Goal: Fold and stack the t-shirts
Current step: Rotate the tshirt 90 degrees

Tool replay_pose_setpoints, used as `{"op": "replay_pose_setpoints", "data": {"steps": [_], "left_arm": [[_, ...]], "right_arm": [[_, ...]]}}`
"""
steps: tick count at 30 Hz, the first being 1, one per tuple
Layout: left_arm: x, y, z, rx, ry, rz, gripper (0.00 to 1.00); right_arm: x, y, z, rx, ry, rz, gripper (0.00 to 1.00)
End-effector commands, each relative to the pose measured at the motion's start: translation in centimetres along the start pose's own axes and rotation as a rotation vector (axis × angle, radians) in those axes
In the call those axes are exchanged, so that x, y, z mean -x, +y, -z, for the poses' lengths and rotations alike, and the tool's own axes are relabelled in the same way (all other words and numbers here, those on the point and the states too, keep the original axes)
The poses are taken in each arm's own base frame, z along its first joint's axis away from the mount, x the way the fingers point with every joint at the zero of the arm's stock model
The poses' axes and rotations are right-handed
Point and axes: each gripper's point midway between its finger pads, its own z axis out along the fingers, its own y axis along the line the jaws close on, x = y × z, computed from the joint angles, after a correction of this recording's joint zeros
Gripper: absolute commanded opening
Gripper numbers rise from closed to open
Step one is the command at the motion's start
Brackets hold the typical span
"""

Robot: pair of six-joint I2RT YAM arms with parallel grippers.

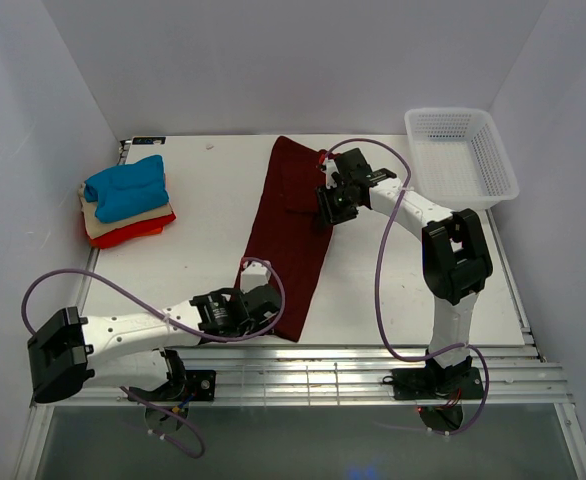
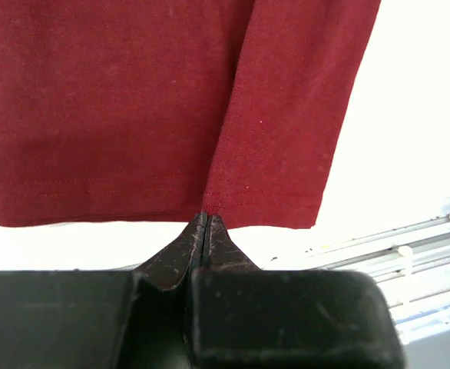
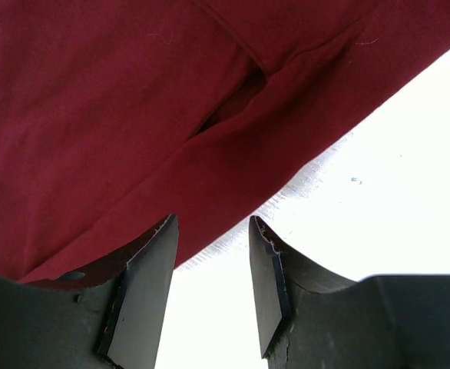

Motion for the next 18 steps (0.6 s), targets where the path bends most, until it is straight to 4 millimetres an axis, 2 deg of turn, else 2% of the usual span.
{"op": "replay_pose_setpoints", "data": {"steps": [1, 11, 18], "left_arm": [[-0.6, 0.8, 0.5, 0.009, 0.018, 0.033, 0.07], [-2.7, 0.9, -0.7, 0.022, 0.097, 0.025, 0.07], [-4.3, 2.1, -1.5, 0.057, 0.133, 0.016, 0.07]], "right_arm": [[1.8, 0.5, 0.2, 0.006, -0.048, 0.004, 0.48], [2.2, 0.1, -0.4, -0.009, -0.043, 0.002, 0.48], [3.2, -0.1, -1.1, -0.018, -0.052, -0.004, 0.48]]}}
